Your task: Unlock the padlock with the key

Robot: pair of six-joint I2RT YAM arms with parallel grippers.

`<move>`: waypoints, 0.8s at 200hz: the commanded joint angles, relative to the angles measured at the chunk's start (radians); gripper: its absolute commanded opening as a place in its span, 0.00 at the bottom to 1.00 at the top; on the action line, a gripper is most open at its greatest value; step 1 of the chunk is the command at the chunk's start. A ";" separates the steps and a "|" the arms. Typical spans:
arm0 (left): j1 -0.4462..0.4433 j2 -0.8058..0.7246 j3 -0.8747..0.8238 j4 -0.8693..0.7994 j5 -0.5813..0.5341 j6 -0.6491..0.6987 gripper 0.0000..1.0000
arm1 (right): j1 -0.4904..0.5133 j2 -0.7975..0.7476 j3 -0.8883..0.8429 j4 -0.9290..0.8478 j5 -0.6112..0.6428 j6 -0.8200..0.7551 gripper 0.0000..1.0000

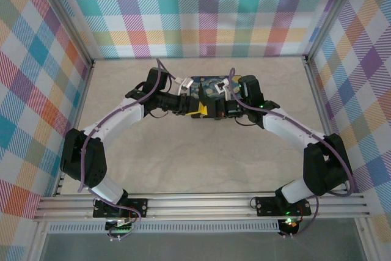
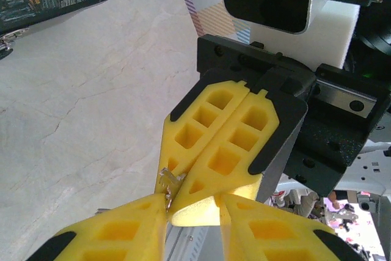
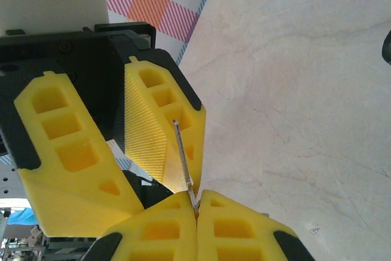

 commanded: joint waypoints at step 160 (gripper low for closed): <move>0.017 -0.007 -0.004 0.098 -0.010 -0.042 0.23 | 0.018 0.013 0.037 -0.091 -0.052 -0.074 0.01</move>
